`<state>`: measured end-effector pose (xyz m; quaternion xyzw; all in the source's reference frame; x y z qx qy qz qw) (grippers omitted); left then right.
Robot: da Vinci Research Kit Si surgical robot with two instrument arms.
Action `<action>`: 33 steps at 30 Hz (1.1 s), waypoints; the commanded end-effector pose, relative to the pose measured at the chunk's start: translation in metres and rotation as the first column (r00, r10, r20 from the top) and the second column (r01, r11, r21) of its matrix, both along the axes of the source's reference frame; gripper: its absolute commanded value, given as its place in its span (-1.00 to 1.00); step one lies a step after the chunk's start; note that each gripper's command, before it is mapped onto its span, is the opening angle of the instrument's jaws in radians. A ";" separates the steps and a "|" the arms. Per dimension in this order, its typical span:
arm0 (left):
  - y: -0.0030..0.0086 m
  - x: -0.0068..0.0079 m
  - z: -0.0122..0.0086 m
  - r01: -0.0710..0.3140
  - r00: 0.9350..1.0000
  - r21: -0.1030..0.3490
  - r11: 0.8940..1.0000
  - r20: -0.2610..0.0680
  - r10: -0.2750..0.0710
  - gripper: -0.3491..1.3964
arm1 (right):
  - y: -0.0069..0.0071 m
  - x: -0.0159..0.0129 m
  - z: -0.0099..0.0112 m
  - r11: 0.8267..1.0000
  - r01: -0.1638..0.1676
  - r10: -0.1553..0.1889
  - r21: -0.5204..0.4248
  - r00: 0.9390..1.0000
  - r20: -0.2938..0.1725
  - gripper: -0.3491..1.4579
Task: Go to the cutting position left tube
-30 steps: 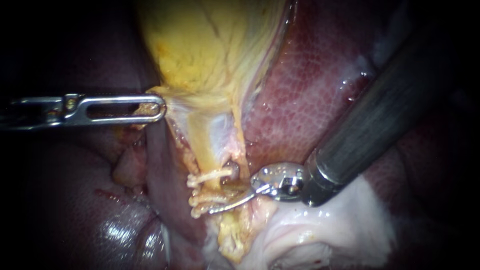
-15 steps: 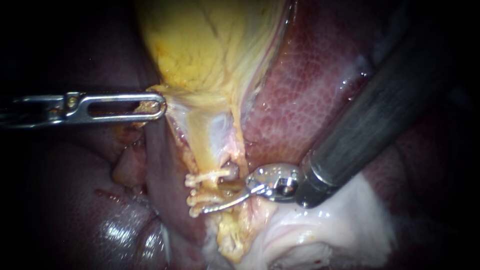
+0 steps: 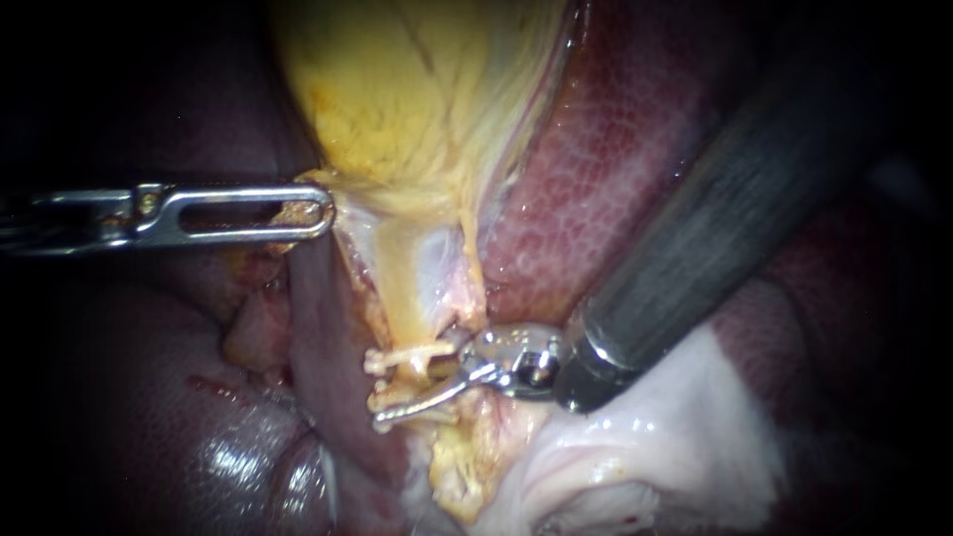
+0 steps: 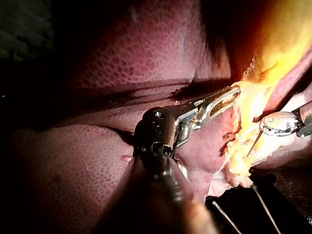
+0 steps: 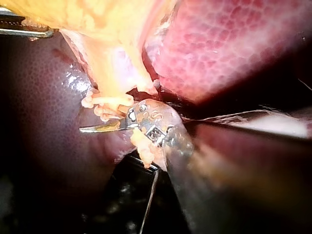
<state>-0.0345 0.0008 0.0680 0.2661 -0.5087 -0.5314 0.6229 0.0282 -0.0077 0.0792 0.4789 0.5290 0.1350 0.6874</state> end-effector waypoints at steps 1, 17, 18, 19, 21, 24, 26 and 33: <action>0.0000 0.0000 0.0000 0.000 1.000 0.000 1.000 0.000 0.000 -1.00 | -0.0001 0.0002 0.0001 1.000 0.001 -0.001 0.001 1.000 0.000 0.88; 0.0000 -0.0004 0.0001 0.002 1.000 -0.001 1.000 -0.002 -0.002 -1.00 | -0.0002 0.0019 0.0006 1.000 -0.010 0.010 0.009 1.000 -0.005 0.88; 0.0000 -0.0004 0.0001 0.002 1.000 -0.001 1.000 -0.002 -0.002 -1.00 | -0.0002 0.0020 0.0006 1.000 -0.010 0.010 0.009 1.000 -0.005 0.88; 0.0000 -0.0004 0.0001 0.002 1.000 -0.001 1.000 -0.002 -0.002 -1.00 | -0.0002 0.0020 0.0007 1.000 -0.012 0.012 0.010 1.000 -0.007 0.88; 0.0000 -0.0004 0.0001 0.002 1.000 -0.001 1.000 -0.002 -0.002 -1.00 | -0.0001 0.0021 0.0007 1.000 -0.012 0.012 0.010 1.000 -0.007 0.88; 0.0000 -0.0004 0.0001 0.002 1.000 -0.001 1.000 -0.002 -0.002 -1.00 | -0.0001 0.0022 0.0008 1.000 -0.012 0.012 0.010 1.000 -0.007 0.86; 0.0000 -0.0004 0.0001 0.002 1.000 -0.001 1.000 -0.002 -0.002 -1.00 | -0.0001 0.0022 0.0008 1.000 -0.012 0.012 0.010 1.000 -0.006 0.86; 0.0000 -0.0004 0.0001 0.002 1.000 -0.001 1.000 -0.002 -0.002 -1.00 | 0.0000 0.0022 0.0009 1.000 -0.013 0.013 0.010 1.000 -0.006 0.86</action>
